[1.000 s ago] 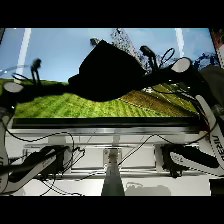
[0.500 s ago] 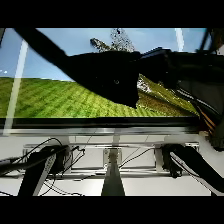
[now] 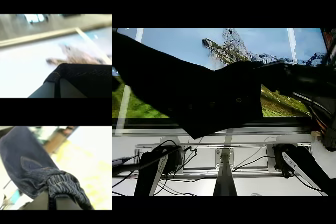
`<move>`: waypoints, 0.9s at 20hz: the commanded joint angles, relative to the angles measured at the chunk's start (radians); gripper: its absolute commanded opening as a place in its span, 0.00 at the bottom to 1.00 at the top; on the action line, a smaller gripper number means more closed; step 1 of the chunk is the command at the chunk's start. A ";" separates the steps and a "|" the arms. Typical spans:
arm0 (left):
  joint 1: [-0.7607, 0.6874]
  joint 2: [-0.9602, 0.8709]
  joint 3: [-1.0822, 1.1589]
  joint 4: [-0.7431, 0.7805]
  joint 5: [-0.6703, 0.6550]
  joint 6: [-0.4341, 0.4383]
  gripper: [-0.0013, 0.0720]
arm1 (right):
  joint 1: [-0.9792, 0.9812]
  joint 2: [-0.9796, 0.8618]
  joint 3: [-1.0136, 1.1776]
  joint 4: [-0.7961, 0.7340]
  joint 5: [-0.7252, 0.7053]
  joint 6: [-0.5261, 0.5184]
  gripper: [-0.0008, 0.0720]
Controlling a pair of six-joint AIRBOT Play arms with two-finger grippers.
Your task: Fold the clothes and pants, and hang the long-sleeved shirts on hangers.
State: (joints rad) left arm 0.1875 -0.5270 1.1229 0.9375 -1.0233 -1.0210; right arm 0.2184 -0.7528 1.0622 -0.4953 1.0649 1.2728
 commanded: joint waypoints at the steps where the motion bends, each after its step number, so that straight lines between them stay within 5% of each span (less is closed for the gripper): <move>1: -0.002 -0.128 -0.262 -0.102 0.037 -0.037 0.04 | 0.000 -0.041 -0.190 -0.197 -0.240 0.077 0.06; 6: -0.151 -0.386 -0.482 -0.319 0.252 0.071 0.04 | -0.022 -0.240 -0.285 -0.257 -0.498 0.076 0.06; 10: -0.305 -0.422 -0.468 -0.318 0.361 0.058 0.04 | -0.127 -0.319 -0.257 -0.331 -0.496 0.076 0.06; 14: -0.488 -0.442 -0.486 -0.272 0.215 -0.074 0.04 | -0.259 -0.319 -0.257 -0.463 -0.214 0.076 0.06; 18: -0.654 -0.466 -0.489 0.068 0.063 -0.372 0.05 | -0.299 -0.319 -0.261 -0.705 0.226 0.072 0.06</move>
State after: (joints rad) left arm -0.3561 -0.9745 0.6392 0.8005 -0.8627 -1.1934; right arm -0.0448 -1.0676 0.8043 -1.0149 0.9775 1.3476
